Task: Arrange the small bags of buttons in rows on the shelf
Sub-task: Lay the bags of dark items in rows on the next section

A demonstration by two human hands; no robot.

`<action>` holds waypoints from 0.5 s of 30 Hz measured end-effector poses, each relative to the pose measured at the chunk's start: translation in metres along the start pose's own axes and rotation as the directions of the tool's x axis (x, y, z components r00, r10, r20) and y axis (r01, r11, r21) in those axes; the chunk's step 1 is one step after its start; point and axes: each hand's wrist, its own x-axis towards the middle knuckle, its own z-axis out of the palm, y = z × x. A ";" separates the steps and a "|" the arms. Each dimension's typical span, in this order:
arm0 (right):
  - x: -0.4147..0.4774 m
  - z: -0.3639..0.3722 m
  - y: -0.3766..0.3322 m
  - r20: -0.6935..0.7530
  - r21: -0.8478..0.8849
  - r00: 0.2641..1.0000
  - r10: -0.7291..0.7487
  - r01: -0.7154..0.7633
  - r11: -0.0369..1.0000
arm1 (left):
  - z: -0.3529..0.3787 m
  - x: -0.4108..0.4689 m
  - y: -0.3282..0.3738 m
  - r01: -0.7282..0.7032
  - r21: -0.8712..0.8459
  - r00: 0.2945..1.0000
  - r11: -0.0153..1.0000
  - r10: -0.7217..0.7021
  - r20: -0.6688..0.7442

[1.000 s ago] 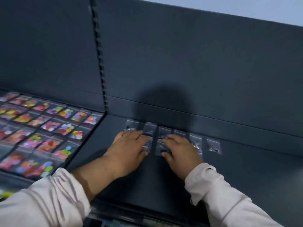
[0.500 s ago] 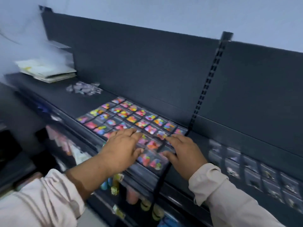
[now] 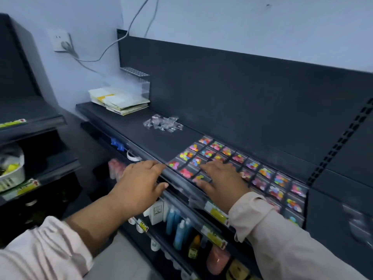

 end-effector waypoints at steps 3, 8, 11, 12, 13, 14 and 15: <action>0.030 0.001 -0.010 0.017 0.006 1.000 -0.005 0.005 1.000 | 0.000 0.015 -0.024 0.031 -0.009 1.000 0.999 -0.031 0.002; 0.095 0.010 -0.007 0.033 0.011 0.999 -0.037 0.036 0.999 | 0.004 0.058 -0.057 0.077 -0.021 0.997 0.997 -0.077 0.010; 0.142 0.016 0.000 0.036 0.036 0.999 -0.023 0.021 0.999 | 0.004 0.090 -0.076 0.118 -0.022 0.993 0.993 -0.118 0.009; 0.160 0.019 0.003 0.038 0.040 0.999 -0.024 0.022 0.999 | 0.005 0.103 -0.084 0.136 -0.018 0.991 0.991 -0.136 0.014; 0.175 0.021 0.006 0.038 0.041 0.999 -0.027 0.026 0.999 | 0.005 0.114 -0.091 0.155 -0.016 0.988 0.988 -0.155 0.016; 0.191 0.023 0.007 0.042 0.053 0.999 -0.027 0.025 0.998 | 0.006 0.126 -0.099 0.180 -0.021 0.984 0.984 -0.179 0.020; 0.206 0.025 0.008 0.049 0.068 0.999 -0.024 0.021 0.997 | 0.007 0.137 -0.105 0.207 -0.031 0.978 0.978 -0.206 0.024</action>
